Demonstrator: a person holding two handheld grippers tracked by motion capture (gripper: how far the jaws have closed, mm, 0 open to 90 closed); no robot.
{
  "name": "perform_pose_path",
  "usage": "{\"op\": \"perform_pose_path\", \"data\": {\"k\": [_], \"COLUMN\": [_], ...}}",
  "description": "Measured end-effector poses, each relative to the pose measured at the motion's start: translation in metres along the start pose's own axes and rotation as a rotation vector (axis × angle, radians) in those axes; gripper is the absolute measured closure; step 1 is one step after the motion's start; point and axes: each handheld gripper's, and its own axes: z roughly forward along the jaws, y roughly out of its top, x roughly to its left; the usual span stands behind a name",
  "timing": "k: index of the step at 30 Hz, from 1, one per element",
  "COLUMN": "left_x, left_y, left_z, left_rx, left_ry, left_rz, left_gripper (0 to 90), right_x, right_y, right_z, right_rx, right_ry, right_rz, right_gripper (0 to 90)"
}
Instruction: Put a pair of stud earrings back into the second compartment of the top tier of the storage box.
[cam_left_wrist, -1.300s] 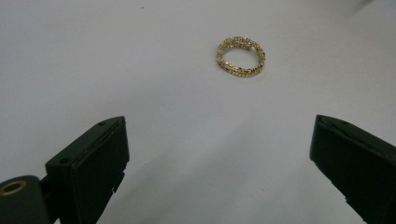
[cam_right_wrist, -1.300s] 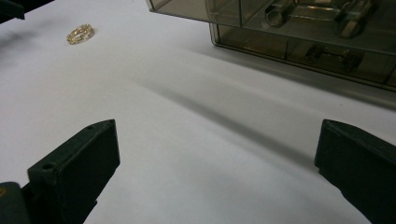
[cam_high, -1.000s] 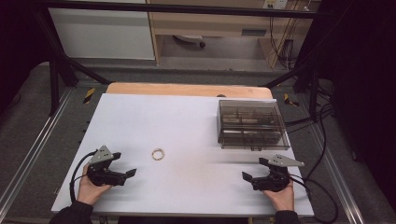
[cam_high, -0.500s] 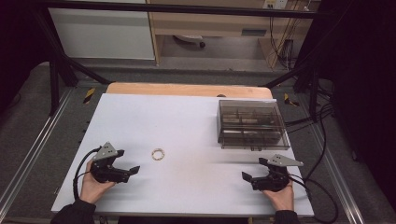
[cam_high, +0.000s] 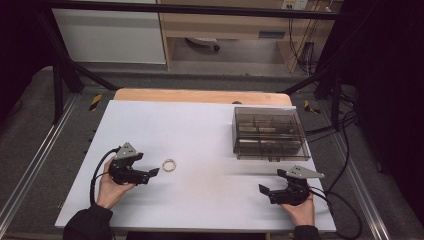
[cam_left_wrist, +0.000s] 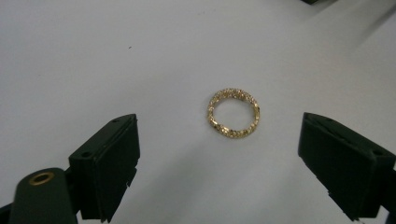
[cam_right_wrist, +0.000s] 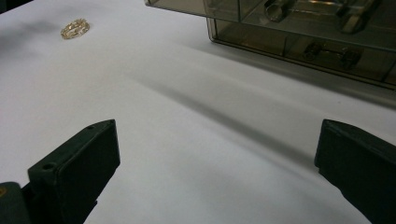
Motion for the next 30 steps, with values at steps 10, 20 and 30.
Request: {"op": "perform_pose_path", "data": {"k": [10,20,30], "left_x": [0.001,-0.001,0.002], "left_y": [0.009,0.015,0.014], "left_z": [0.022,0.046,0.060], "left_rx": [0.031,0.076,0.086], "left_ry": [0.015,0.057,0.062], "left_rz": [-0.035,-0.021,-0.023], "left_gripper": [22.9,39.1,55.6], "right_x": [0.000,0.000,0.000], "right_y": [0.000,0.000,0.000], "right_z": [0.000,0.000,0.000], "right_rx": [0.001,0.000,0.003], "right_ry": [0.000,-0.002,0.000], "right_rz": [-0.004,-0.007,-0.007], "right_gripper": [0.5,0.5,0.6]}}
